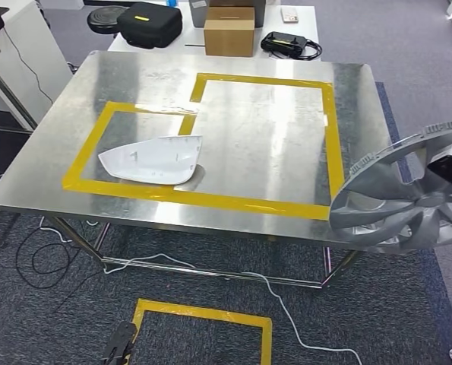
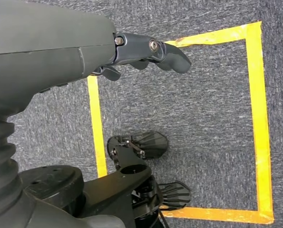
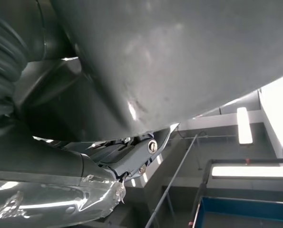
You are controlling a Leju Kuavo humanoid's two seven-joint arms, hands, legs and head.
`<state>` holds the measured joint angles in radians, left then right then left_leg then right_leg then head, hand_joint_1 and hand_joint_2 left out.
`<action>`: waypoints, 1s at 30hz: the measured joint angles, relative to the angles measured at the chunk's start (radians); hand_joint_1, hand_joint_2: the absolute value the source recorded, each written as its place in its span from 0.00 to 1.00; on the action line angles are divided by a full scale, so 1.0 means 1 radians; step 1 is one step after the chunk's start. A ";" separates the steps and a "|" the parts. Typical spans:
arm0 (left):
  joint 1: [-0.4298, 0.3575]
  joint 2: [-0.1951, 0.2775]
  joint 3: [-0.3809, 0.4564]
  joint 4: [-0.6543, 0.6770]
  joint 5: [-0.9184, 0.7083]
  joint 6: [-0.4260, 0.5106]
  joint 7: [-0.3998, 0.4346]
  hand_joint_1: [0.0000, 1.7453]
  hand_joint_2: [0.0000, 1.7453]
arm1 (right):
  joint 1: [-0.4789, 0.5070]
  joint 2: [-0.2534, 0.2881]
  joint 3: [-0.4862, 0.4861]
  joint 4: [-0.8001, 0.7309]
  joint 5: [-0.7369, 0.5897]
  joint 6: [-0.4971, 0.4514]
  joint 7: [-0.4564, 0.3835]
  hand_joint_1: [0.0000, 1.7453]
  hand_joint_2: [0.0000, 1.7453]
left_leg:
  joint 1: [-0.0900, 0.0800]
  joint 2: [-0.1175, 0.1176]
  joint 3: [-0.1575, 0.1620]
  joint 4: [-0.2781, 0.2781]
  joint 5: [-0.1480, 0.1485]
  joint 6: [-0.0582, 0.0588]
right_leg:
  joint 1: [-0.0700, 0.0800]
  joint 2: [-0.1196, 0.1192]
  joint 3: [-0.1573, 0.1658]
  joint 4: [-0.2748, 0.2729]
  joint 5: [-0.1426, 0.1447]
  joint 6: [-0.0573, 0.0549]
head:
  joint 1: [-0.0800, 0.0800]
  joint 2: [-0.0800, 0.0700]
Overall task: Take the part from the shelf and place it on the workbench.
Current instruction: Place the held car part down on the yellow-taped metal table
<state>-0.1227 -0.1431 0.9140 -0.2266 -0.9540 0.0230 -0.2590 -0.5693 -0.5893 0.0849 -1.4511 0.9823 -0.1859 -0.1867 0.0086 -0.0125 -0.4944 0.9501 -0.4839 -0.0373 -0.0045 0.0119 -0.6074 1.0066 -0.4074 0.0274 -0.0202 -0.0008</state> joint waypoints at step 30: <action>0.001 -0.002 -0.002 0.000 -0.012 -0.007 0.004 0.00 1.00 | -0.227 -0.131 0.064 0.183 -0.035 0.077 0.023 1.00 1.00 | -0.002 0.000 -0.001 0.000 -0.001 0.002 | -0.002 0.000 -0.001 0.000 0.000 0.001 | 0.000 0.000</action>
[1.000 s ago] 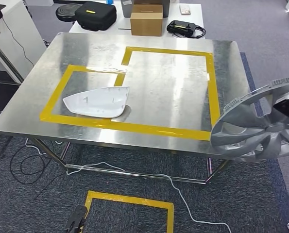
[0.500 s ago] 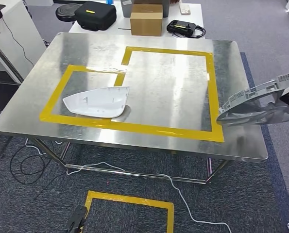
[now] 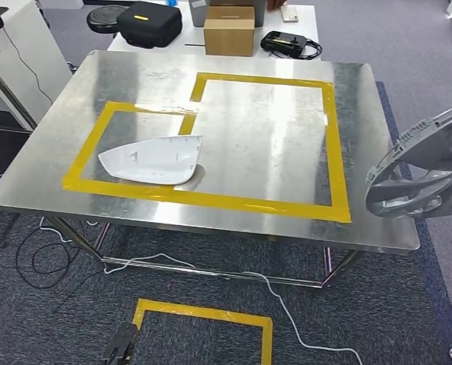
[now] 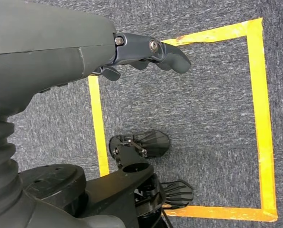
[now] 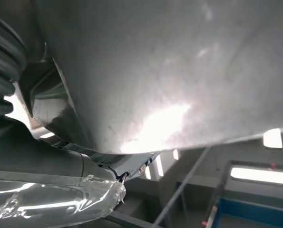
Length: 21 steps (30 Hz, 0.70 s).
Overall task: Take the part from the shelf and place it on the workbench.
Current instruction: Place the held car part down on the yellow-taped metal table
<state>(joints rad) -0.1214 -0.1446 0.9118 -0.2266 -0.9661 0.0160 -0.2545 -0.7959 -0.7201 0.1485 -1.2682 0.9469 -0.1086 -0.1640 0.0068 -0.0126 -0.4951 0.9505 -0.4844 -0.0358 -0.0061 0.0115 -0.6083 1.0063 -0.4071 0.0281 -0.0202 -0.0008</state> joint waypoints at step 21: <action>-0.005 0.002 -0.024 0.000 -0.021 0.000 0.016 0.00 1.00 | -0.067 0.005 0.056 0.417 0.123 -0.112 0.000 1.00 1.00 | 0.000 0.000 -0.001 0.000 0.001 0.001 | 0.000 -0.001 0.000 0.000 0.000 0.001 | 0.000 0.000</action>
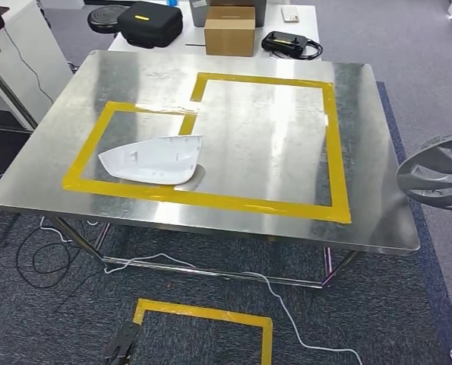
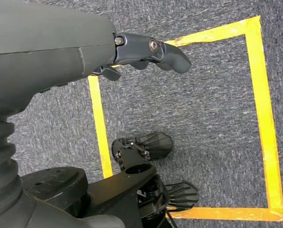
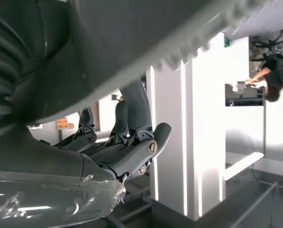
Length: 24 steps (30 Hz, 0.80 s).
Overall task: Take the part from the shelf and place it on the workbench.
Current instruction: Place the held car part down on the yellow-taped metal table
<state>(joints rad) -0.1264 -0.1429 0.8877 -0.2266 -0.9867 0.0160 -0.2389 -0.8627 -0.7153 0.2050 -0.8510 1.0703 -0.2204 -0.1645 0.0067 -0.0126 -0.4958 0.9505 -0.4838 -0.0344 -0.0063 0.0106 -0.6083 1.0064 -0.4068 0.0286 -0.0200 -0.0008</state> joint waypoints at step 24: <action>-0.012 -0.002 -0.019 0.000 -0.017 -0.005 0.010 0.00 1.00 | 0.009 0.212 0.130 0.048 0.129 0.003 -0.014 1.00 1.00 | 0.001 0.011 0.002 0.000 0.001 0.002 | 0.001 0.012 0.000 0.000 0.003 0.001 | 0.000 0.000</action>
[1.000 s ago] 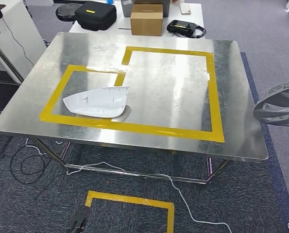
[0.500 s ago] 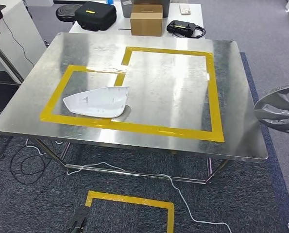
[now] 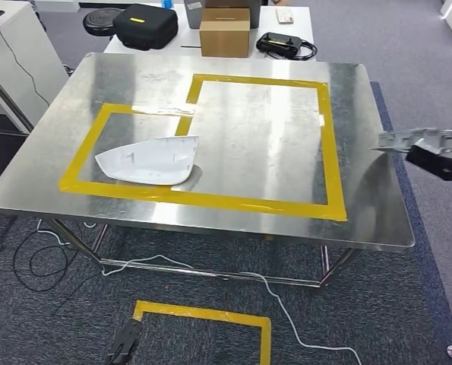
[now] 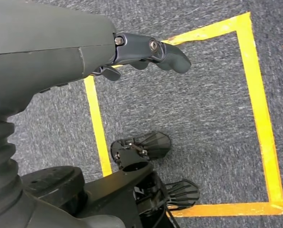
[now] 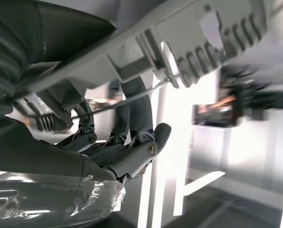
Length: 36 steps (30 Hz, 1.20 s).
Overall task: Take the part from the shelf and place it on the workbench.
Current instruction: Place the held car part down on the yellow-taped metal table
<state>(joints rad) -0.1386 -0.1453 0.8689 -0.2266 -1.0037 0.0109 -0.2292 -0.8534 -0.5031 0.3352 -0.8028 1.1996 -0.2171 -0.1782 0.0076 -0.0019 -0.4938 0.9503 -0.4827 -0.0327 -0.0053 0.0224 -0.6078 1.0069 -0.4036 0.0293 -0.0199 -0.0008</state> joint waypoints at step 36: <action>-0.006 -0.005 -0.024 0.000 -0.010 -0.002 0.022 0.00 1.00 | 0.213 0.509 0.346 -0.015 -0.027 -0.004 -0.030 1.00 1.00 | 0.001 -0.009 -0.003 0.000 0.005 -0.002 | 0.003 -0.009 -0.001 -0.001 0.001 -0.001 | 0.000 0.000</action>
<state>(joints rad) -0.1447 -0.1499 0.8454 -0.2266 -1.0133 0.0089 -0.2074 -0.6403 0.0057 0.6810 -0.8183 1.1728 -0.2209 -0.2080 0.0085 -0.0109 -0.4968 0.9503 -0.4778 -0.0347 -0.0028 0.0129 -0.6091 1.0059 -0.4026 0.0282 -0.0204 -0.0008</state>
